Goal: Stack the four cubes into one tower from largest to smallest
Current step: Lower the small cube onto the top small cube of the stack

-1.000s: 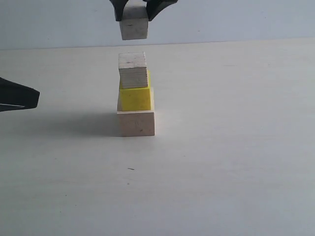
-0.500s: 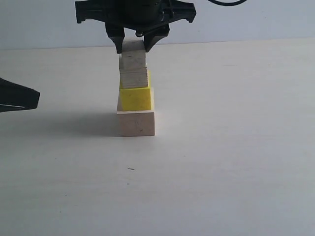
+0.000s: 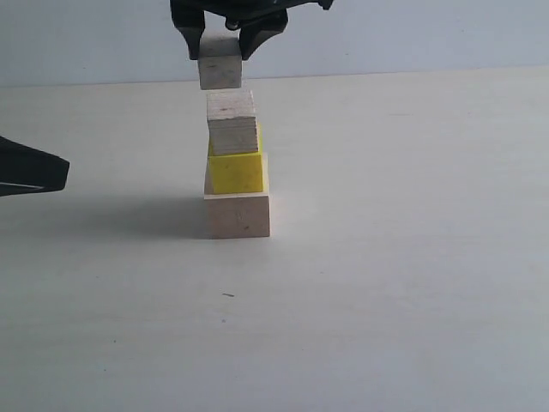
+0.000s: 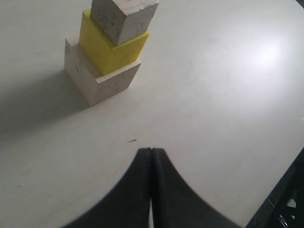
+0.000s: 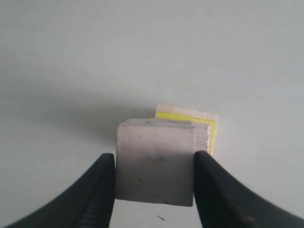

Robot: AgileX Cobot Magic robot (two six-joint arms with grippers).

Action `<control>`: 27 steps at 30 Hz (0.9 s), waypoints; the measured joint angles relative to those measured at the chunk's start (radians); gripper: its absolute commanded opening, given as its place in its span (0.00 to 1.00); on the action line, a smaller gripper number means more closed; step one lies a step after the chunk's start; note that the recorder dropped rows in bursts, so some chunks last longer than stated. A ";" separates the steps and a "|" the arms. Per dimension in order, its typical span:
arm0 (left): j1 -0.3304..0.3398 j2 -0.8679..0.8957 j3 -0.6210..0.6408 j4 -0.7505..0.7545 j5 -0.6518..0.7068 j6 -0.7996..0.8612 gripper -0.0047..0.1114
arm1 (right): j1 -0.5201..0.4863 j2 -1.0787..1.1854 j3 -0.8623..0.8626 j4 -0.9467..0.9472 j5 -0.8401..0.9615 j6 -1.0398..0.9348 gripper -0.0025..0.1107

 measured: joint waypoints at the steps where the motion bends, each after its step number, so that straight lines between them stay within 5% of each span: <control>1: 0.000 0.000 0.000 0.000 0.000 0.000 0.04 | 0.000 0.000 -0.002 0.000 0.000 0.000 0.02; 27: 0.000 -0.001 0.000 0.000 0.006 -0.002 0.04 | -0.044 0.000 0.059 0.084 0.002 -0.031 0.02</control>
